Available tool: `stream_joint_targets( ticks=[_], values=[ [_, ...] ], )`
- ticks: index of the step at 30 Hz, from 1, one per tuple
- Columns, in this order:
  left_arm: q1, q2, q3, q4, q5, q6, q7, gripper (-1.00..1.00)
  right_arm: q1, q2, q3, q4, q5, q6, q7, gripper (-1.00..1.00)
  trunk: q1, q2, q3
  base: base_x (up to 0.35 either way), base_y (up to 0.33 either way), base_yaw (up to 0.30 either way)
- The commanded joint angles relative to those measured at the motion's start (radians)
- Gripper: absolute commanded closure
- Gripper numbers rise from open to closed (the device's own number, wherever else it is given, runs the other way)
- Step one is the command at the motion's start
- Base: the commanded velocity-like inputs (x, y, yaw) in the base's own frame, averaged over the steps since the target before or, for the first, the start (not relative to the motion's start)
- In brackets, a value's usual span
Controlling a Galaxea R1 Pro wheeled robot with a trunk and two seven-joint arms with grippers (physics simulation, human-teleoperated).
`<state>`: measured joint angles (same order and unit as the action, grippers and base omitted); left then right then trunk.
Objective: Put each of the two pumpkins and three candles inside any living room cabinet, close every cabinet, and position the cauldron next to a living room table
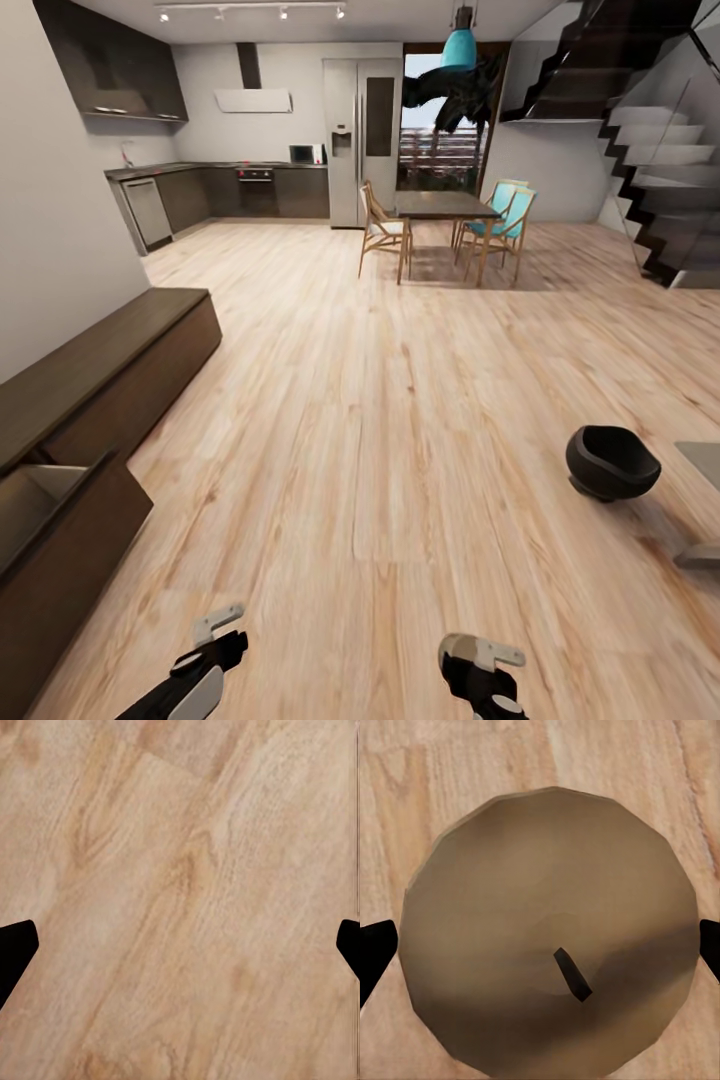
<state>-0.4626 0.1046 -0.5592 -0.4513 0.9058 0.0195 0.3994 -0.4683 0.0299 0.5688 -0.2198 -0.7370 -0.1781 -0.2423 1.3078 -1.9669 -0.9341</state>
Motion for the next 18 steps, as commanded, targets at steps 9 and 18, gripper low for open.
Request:
stream_joint_targets(
  ticks=[9,18],
  values=[
    [-0.001,0.001,-0.012,-0.001,0.005,0.000,0.009,-1.00,0.000,-0.005,0.008,-0.067,-0.012,-0.004,-0.004,1.00,0.000,0.000,-0.001,0.325,-0.071,0.000],
    [-0.001,0.001,-0.013,-0.001,0.005,0.001,0.009,-1.00,0.000,-0.002,0.008,-0.093,-0.012,0.002,0.017,1.00,0.000,0.000,-0.001,0.325,-0.072,0.000]
  ],
)
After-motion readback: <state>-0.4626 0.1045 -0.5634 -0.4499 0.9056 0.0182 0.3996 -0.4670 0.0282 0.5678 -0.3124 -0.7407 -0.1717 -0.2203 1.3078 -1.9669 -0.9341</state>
